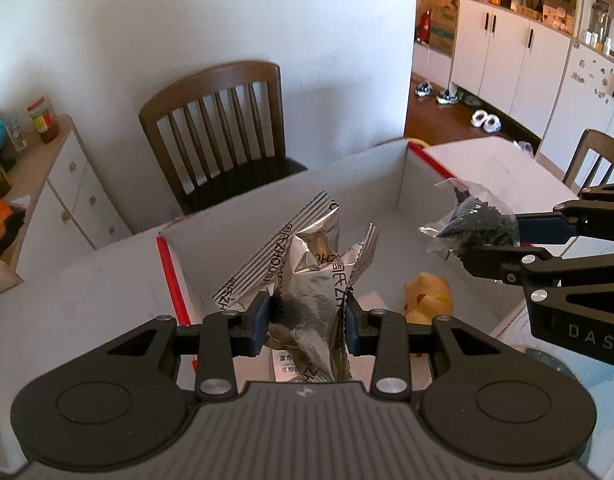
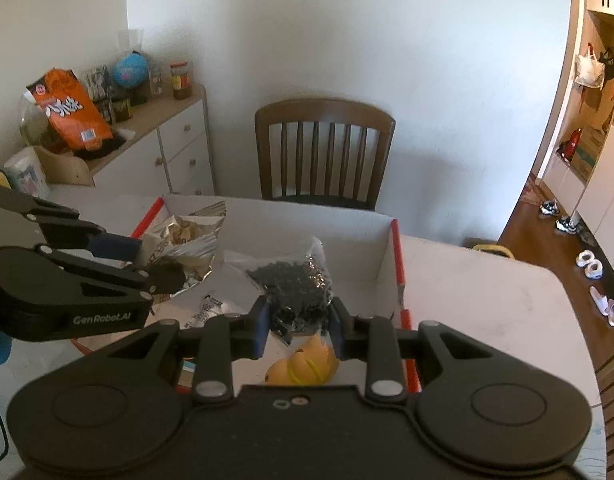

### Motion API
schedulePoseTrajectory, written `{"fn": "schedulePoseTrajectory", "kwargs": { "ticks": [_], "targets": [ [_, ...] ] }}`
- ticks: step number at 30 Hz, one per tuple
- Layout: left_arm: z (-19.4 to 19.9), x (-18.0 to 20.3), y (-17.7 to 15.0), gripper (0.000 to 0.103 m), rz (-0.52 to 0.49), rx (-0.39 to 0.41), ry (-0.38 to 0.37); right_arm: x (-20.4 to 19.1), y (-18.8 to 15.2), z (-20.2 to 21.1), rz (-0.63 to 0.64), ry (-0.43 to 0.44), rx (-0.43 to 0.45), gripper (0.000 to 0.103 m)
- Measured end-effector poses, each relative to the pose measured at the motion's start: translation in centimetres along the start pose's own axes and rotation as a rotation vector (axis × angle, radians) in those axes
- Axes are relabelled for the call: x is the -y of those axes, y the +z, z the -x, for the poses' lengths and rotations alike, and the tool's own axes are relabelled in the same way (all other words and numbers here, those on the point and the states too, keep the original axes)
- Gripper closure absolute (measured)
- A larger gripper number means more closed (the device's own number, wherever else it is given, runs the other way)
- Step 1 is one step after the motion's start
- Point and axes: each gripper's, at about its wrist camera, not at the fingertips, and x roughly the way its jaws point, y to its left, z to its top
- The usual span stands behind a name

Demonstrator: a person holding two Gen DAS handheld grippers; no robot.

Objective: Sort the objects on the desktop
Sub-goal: 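Carry the foil bag and seaweed bag over the red box with both tools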

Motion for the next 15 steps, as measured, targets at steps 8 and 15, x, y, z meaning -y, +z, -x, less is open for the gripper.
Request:
{"fn": "schedulePoseTrajectory", "kwargs": {
  "ticks": [8,15],
  "targets": [
    [-3.1,-1.1,-0.3,0.068,-0.003,-0.071,-0.011,-0.5,-0.1,-3.4,-0.034,0.069,-0.085,0.074],
    [-4.8,-1.5,-0.8,0.068,0.0,-0.117,-0.017,-1.3,-0.4,-5.6,-0.024,0.099,-0.149,0.074]
  ]
}}
